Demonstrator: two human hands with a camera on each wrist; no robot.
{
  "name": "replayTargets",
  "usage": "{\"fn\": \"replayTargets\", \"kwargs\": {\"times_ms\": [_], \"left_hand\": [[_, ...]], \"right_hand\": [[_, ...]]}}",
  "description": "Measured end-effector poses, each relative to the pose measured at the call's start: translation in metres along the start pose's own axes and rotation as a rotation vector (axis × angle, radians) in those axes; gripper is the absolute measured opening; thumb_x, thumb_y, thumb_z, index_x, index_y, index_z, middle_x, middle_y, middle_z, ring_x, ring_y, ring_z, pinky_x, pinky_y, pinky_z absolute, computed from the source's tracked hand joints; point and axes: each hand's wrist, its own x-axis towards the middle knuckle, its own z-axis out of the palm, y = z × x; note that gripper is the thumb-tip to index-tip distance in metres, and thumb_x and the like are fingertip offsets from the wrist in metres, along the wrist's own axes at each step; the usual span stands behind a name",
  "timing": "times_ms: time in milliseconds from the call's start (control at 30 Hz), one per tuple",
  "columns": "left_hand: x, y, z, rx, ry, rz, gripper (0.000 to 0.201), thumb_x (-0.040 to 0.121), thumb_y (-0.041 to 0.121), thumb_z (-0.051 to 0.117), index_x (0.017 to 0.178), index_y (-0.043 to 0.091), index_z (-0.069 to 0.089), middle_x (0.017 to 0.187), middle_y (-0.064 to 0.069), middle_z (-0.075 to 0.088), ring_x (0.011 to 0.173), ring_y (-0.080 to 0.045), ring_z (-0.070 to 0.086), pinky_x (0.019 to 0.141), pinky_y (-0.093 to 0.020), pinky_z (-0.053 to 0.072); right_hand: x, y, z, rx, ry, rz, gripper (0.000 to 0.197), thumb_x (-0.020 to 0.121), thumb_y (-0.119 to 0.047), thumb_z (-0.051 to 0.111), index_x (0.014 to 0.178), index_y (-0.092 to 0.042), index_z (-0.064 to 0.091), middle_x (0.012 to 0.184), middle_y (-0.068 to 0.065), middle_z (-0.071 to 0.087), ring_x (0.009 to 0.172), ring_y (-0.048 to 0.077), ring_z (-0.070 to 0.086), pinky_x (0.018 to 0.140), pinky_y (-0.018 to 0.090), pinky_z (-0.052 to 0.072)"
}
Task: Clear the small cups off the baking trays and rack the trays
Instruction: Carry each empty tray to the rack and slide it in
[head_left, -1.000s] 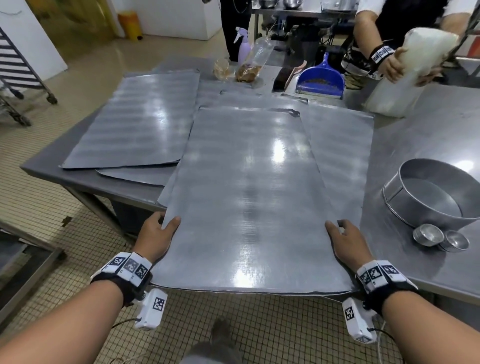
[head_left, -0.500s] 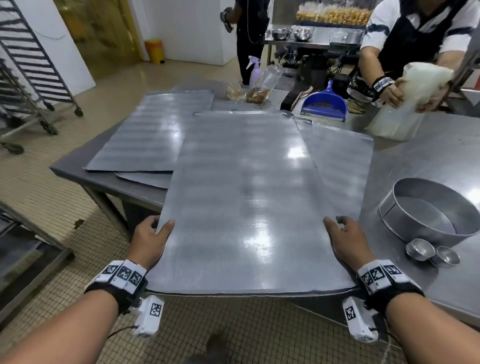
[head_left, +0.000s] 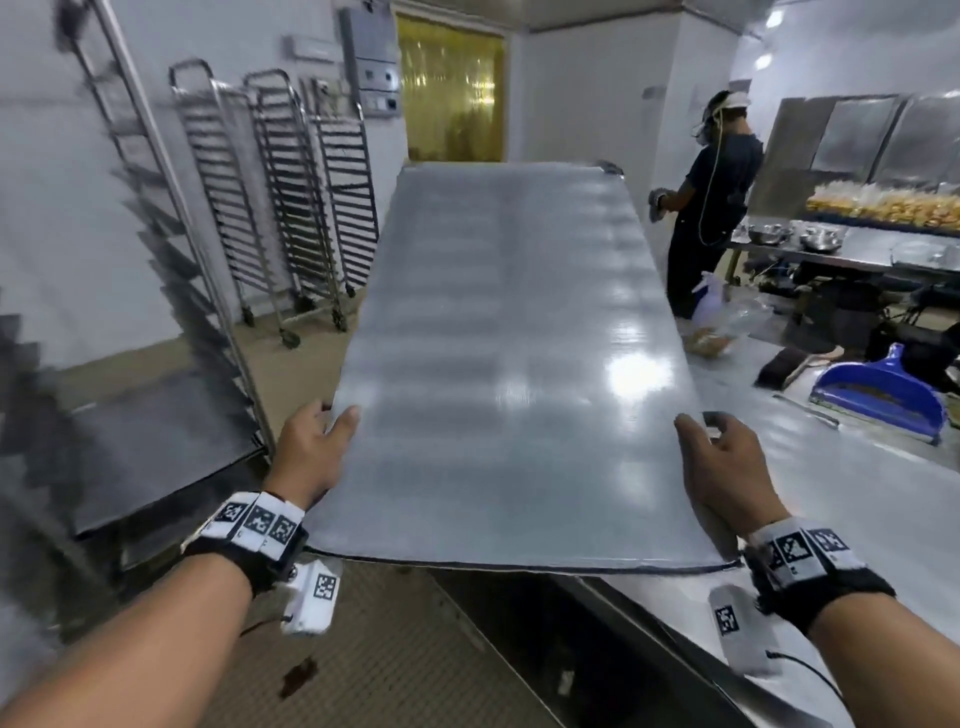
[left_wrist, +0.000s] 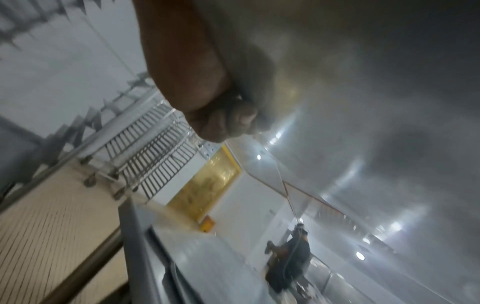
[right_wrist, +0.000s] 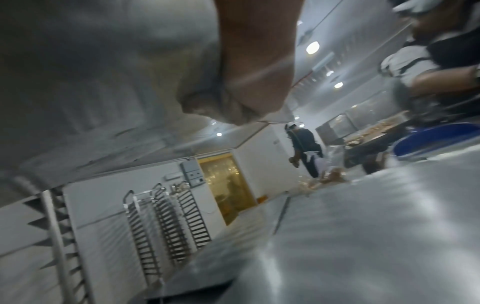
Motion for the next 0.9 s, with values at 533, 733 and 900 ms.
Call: {"fn": "replayTargets", "kwargs": {"times_ms": [533,733,900], "left_hand": [[0.058,-0.02,-0.239,0.237,0.528,-0.032,0.014,0.092,0.042,0.069,0.086,0.031,0.063,0.09,0.012,0.07,0.088,-0.015,0.068,0.082,-0.036,0.052],[0.036,-0.02,-0.27,0.311,0.656,-0.09,0.009,0.094,0.029,0.07,0.101,0.027,0.064,0.1,0.004,0.07,0.098,-0.02,0.066,0.089,-0.035,0.05],[0.018,-0.033,-0.275,0.353,0.741,-0.238,0.025,0.093,0.031,0.071,0.107,0.01,0.068,0.104,-0.004,0.07,0.092,-0.023,0.067,0.078,-0.029,0.049]], "right_hand": [[0.083,-0.194,0.281,0.255,-0.386,-0.37,0.025,0.092,-0.045,0.064,0.098,-0.021,0.064,0.084,-0.005,0.071,0.08,0.014,0.068,0.072,0.032,0.05],[0.086,-0.23,0.358,0.295,-0.612,-0.419,0.025,0.092,-0.04,0.066,0.109,-0.023,0.058,0.086,-0.011,0.067,0.078,0.001,0.062,0.061,0.021,0.044],[0.092,-0.248,0.409,0.295,-0.764,-0.454,0.012,0.095,-0.03,0.064,0.097,-0.02,0.059,0.081,-0.016,0.062,0.078,-0.001,0.059,0.075,0.026,0.044]]}}
